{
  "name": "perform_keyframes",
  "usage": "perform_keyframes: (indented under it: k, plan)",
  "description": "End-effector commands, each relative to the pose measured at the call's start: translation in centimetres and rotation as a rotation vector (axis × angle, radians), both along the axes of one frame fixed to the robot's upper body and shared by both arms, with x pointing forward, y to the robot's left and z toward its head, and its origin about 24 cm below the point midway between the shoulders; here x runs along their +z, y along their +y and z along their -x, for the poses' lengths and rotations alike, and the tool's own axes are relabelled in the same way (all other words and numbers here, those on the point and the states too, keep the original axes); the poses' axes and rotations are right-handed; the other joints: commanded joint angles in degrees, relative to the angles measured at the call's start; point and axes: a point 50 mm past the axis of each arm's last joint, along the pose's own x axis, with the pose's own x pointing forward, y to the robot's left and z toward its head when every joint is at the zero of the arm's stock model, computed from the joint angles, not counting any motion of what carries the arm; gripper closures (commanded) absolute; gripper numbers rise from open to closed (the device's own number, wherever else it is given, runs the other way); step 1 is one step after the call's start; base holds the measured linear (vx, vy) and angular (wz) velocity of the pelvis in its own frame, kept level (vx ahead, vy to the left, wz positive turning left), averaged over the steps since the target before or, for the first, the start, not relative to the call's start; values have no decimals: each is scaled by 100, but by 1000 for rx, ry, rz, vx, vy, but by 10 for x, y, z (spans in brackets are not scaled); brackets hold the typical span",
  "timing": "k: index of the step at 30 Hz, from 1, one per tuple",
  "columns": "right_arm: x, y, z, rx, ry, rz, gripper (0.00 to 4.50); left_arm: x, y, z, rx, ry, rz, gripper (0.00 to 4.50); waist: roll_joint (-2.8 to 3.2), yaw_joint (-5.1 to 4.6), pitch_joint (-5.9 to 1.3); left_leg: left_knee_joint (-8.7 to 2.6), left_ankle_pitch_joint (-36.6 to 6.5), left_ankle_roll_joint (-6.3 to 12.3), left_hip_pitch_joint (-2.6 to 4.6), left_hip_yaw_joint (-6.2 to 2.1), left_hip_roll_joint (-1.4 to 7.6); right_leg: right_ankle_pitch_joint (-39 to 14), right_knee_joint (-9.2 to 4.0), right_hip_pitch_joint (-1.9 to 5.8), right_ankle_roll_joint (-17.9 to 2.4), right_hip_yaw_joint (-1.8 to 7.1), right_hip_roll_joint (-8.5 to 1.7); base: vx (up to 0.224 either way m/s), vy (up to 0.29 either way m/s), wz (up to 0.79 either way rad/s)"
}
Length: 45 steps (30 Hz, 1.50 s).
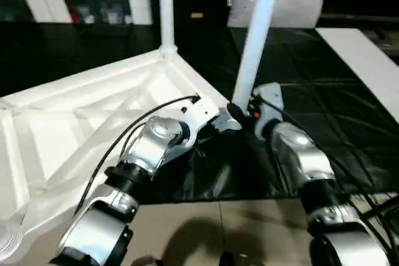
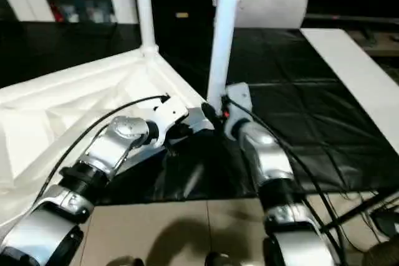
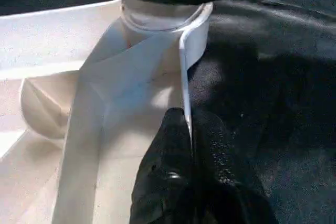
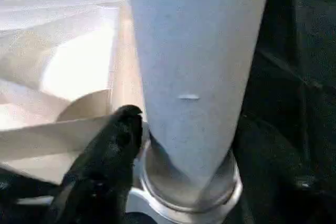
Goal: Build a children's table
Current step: Rotate leg to tighten
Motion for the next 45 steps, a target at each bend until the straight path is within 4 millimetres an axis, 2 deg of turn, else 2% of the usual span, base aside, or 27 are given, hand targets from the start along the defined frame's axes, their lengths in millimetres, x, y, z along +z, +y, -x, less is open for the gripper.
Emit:
perform_keyframes:
  k: [1,2,3,4,5,6,7,8,9,11,12,14,16,17,18,21,22,24,26,30,37,38,41,42,45]
  plan:
    - [-1,5,4,70,-7,-1,121,12,-6,-1,-67,-61,-3,450,-61,55,-490,-412,-1281,319,10,-35,230,-1614,-255,299,-1015,360,-406,0,0,0]
    - [1,-1,6,92,-29,2,121,11,-2,-1,-72,-52,-9,450,-67,88,-494,-383,-1087,397,-33,-14,193,-1587,-228,304,-1048,391,-404,0,0,0]
    - [2,-3,7,102,-37,4,121,10,0,-1,-76,-50,-12,450,-63,111,-492,-377,-1032,433,-44,-8,189,-1642,-224,296,-1023,393,-401,0,0,0]
    - [5,-12,9,139,-64,16,98,9,7,-1,-98,-40,-20,450,-23,155,-479,-367,-967,479,-37,11,191,-1767,-252,283,-986,392,-406,8,-55,-3]
    - [6,-17,11,158,-77,25,90,9,10,0,-112,-34,-24,450,-30,183,-492,-361,-879,488,-42,12,193,-1729,-243,302,-971,392,-403,0,0,0]
    - [8,-21,12,177,-85,37,86,9,14,0,-128,-36,-30,450,-13,223,-506,-358,-728,536,-38,17,204,-1428,-190,292,-1039,400,-369,0,0,0]
    - [10,-29,14,202,-96,61,80,10,18,1,-169,-44,-38,450,-21,225,-505,-353,-709,556,-48,20,200,-1349,-188,293,-1057,401,-361,0,0,0]
    - [10,-29,14,205,-97,62,70,9,19,1,-170,-44,-40,450,-35,232,-496,-354,-745,553,-54,18,200,-1320,-171,289,-1080,403,-350,0,0,0]
    - [12,-33,16,231,-105,71,57,9,22,2,-185,-38,-48,450,-7,233,-485,-358,-788,543,-52,15,201,-1360,-171,282,-1093,399,-345,0,0,0]
    - [15,-39,20,309,-113,93,57,8,29,4,-237,-27,-64,450,-8,235,-468,-365,-1029,501,-20,18,207,-1626,-212,262,-1070,389,-342,0,0,0]
    - [17,-43,23,360,-115,110,57,8,33,6,-265,-18,-77,450,13,238,-448,-378,-1189,455,-6,10,226,-1817,-224,248,-1031,393,-341,0,0,0]
    - [19,-50,29,493,-107,167,57,8,41,13,-402,-22,-94,450,-4,256,-460,-378,-1292,432,2,4,236,-1882,-226,254,-1026,389,-341,0,0,0]
    - [22,-52,32,556,-103,160,57,8,45,18,-469,-18,-111,450,7,277,-446,-388,-1352,425,10,12,251,-1882,-229,240,-1047,403,-346,0,0,0]
    - [22,-52,32,556,-103,160,57,8,45,18,-469,-18,-111,450,-11,289,-453,-390,-1394,402,12,15,256,-1940,-217,250,-1045,401,-345,0,0,0]
    - [24,-54,35,624,-83,153,57,9,47,18,-490,-14,-114,450,-22,310,-444,-384,-1423,397,30,26,259,-2006,-222,226,-1045,404,-345,0,0,0]
    - [23,-55,40,721,-42,165,57,11,50,19,-524,-10,-116,450,-23,346,-434,-385,-1460,387,21,20,268,-2202,-234,227,-999,401,-363,0,0,0]
    - [21,-54,41,763,-23,163,82,10,52,23,-579,7,-122,450,-35,365,-448,-380,-1412,374,18,14,269,-2205,-221,230,-996,398,-367,0,0,0]
    - [21,-53,42,794,0,138,82,10,53,27,-629,25,-116,450,-57,368,-460,-374,-1368,365,9,19,265,-2191,-209,235,-995,404,-369,0,0,0]
    - [20,-51,43,833,21,125,103,11,53,32,-688,48,-104,450,-57,378,-457,-371,-1323,374,4,25,263,-2195,-205,233,-1009,404,-371,0,0,0]
    - [16,-44,45,896,56,108,135,10,51,38,-762,72,-112,450,-27,418,-467,-373,-1309,351,24,22,288,-2153,-190,214,-1041,408,-367,0,0,0]
    - [12,-39,50,967,90,79,195,8,51,38,-788,85,-125,450,-39,435,-465,-370,-1292,299,13,24,271,-2162,-193,228,-1000,409,-370,0,0,0]
    - [11,-39,51,973,93,79,215,8,52,38,-789,85,-126,450,-40,437,-469,-369,-1242,307,9,24,270,-2129,-186,231,-1000,410,-369,0,0,0]
    - [10,-37,53,986,107,64,228,7,52,38,-790,85,-127,450,-47,442,-480,-360,-1179,327,8,25,271,-2060,-172,235,-1021,407,-366,0,0,0]
    - [10,-37,54,996,117,53,244,8,51,38,-787,83,-126,450,-47,438,-456,-368,-1211,323,4,24,269,-2134,-186,227,-997,405,-362,0,0,0]
    - [9,-36,55,1001,124,52,254,7,52,37,-777,80,-130,450,-42,437,-456,-367,-1286,291,15,20,268,-2302,-206,224,-946,402,-370,0,0,0]
